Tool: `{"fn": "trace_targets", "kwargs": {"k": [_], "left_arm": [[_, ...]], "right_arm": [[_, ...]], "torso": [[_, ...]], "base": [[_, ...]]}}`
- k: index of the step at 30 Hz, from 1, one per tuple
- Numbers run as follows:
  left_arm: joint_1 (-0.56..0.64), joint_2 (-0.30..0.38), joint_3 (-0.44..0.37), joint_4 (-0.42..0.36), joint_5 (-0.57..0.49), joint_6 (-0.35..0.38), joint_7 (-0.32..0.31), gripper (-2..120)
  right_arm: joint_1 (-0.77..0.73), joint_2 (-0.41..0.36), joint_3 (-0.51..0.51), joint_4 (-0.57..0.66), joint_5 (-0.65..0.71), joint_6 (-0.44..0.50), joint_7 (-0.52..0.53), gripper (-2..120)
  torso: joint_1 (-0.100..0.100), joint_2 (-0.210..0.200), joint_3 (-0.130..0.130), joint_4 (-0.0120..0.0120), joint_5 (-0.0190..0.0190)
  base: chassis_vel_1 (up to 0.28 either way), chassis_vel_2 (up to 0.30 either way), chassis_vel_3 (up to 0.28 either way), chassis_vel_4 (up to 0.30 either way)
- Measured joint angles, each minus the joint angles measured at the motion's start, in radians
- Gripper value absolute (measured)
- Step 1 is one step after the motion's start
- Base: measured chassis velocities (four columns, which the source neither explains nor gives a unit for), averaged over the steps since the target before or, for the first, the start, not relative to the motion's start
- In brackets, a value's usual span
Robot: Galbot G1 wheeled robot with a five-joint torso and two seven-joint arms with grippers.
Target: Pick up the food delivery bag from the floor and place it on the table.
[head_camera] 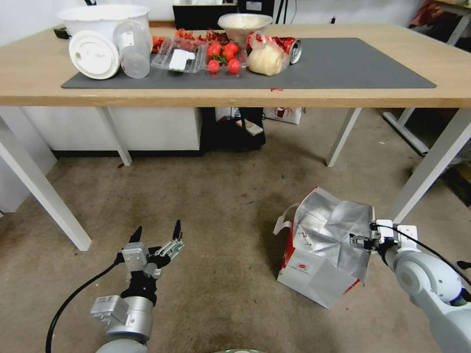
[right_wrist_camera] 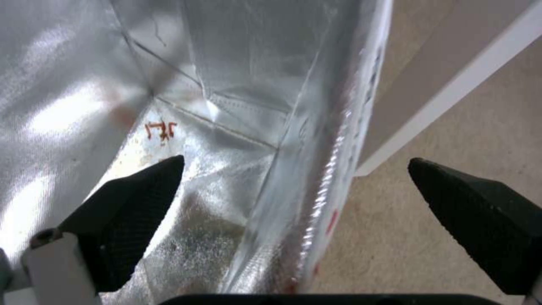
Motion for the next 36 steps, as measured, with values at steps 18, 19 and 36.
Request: {"fn": "trace_targets", "kwargs": {"k": [18,19,36], "left_arm": [[-0.010,0.018,-0.006,0.006,-0.014,-0.007,-0.003,100],[-0.010,0.018,-0.006,0.006,-0.014,-0.007,-0.003,100],[-0.009,0.020,-0.014,0.001,-0.017,-0.009,-0.005,100]], "right_arm": [[0.009,0.025,-0.002,-0.033,0.013,0.003,0.002,77],[0.009,0.025,-0.002,-0.033,0.013,0.003,0.002,77],[0.008,0.018,0.005,-0.037,0.021,0.006,-0.006,15]], "torso": [[0.000,0.000,0.000,-0.0001,-0.0001],[0.000,0.000,0.000,-0.0001,-0.0001],[0.000,0.000,0.000,0.0000,0.0000]], "base": [[0.000,0.000,0.000,0.000],[0.000,0.000,0.000,0.000],[0.000,0.000,0.000,0.000]]}}
